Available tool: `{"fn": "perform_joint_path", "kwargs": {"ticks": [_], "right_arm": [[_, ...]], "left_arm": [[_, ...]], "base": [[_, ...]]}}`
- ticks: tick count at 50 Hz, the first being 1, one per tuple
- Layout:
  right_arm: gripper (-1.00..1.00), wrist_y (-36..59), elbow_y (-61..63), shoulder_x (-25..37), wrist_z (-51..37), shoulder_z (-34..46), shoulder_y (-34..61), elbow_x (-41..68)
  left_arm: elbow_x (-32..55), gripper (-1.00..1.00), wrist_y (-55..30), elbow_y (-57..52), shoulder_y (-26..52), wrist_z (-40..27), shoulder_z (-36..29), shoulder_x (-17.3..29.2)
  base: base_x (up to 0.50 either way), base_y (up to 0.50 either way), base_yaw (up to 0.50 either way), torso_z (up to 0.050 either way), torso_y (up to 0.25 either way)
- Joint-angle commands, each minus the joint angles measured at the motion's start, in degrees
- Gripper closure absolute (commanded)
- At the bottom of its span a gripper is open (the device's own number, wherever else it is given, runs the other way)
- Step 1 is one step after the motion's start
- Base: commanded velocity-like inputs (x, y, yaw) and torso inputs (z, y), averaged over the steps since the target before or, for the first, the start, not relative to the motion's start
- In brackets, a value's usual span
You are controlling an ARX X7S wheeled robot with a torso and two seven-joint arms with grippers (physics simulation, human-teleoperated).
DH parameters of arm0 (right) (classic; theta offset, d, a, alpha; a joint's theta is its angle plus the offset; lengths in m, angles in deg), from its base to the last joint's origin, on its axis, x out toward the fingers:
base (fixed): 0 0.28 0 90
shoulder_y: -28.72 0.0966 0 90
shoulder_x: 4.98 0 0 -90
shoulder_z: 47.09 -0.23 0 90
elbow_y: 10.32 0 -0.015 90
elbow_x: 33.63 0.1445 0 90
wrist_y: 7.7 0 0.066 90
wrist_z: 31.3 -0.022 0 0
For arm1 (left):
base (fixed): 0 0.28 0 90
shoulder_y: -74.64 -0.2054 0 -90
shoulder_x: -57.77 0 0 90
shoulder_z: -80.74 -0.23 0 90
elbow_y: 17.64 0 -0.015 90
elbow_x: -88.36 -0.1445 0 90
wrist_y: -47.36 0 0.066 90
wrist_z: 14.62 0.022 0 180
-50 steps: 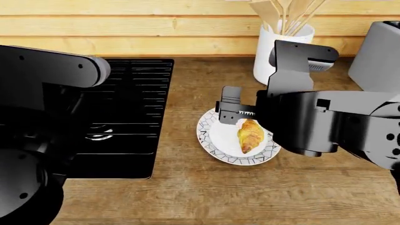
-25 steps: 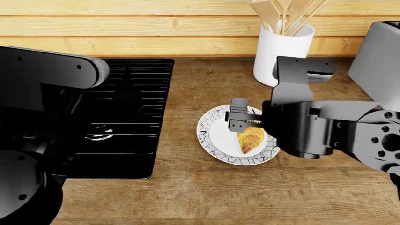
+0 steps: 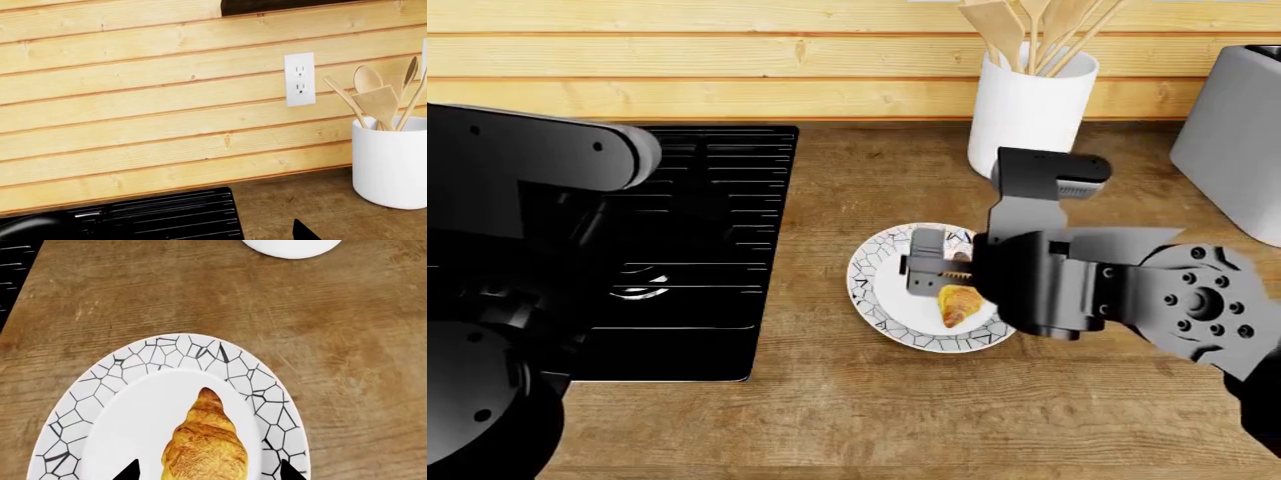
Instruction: Pick the croissant and place it on the pan. Then turn on the stove to warm the croissant.
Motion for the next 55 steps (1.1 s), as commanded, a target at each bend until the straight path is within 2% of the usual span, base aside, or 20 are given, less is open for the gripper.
{"fn": "perform_joint_path", "kwargs": {"ticks": [1,26,27,45,55], "right_arm": [[-1.00,0.08,-2.11,-1.42,1.72,1.00,-1.21,-0.84],[-1.00,0.18,-3.44,-2.03,2.43,2.19,-2.80,-1.25],[1.00,0.34,-3.40,-2.03,2.35,2.28,-2.68,-1.32],[1.00,-0.33,-1.84,-1.04,0.94,1.44,-2.28,-0.12],[1.00,0.13,4.46,1.22,-3.12,-1.36,2.77,1.98]], "left_arm": [[-1.25,-1.00,1.16,-0.05,-0.74,1.05,-0.58,0.50],[-0.37,-1.00,2.64,-0.14,-0.67,0.27,-0.99,1.37],[-0.34,-1.00,2.71,-0.13,-0.69,0.30,-1.01,1.39],[0.63,-1.00,3.80,-0.52,-0.45,-0.38,-0.58,2.55],[3.83,-1.00,3.91,-0.68,1.18,-3.16,-0.21,3.26]], "base": [[0.00,0.00,0.00,0.000,0.000],[0.00,0.00,0.00,0.000,0.000],[0.00,0.00,0.00,0.000,0.000],[0.00,0.00,0.00,0.000,0.000],[0.00,0.00,0.00,0.000,0.000]]}}
